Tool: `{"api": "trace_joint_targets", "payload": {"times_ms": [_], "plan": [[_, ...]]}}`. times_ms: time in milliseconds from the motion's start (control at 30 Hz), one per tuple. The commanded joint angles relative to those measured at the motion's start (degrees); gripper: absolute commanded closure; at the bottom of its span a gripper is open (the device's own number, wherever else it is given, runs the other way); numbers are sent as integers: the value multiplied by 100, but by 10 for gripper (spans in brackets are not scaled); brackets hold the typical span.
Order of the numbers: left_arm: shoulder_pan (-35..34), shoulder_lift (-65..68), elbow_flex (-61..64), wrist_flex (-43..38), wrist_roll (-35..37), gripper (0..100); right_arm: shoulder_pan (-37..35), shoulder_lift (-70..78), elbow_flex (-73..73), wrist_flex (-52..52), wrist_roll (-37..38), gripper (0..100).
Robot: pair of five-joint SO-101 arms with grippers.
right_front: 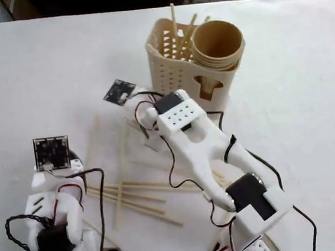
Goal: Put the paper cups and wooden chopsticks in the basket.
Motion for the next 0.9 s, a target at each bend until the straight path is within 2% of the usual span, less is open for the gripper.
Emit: {"api": "trace_joint_targets", "payload": {"times_ms": [0,467,733,867], "plan": [[-31,-66,-35,-141,-18,976,4,-470,-193,57,-70,981],[-31,-66,-26,-141,-26,976,13,-1956,-2470,1086,-888,981],[-31,-66,-26,-141,-26,976,22,-1947,-3815,1015,-1125,981],[-31,-66,-26,-141,-26,976,233,-1947,-4448,462,-1240,981]]}}
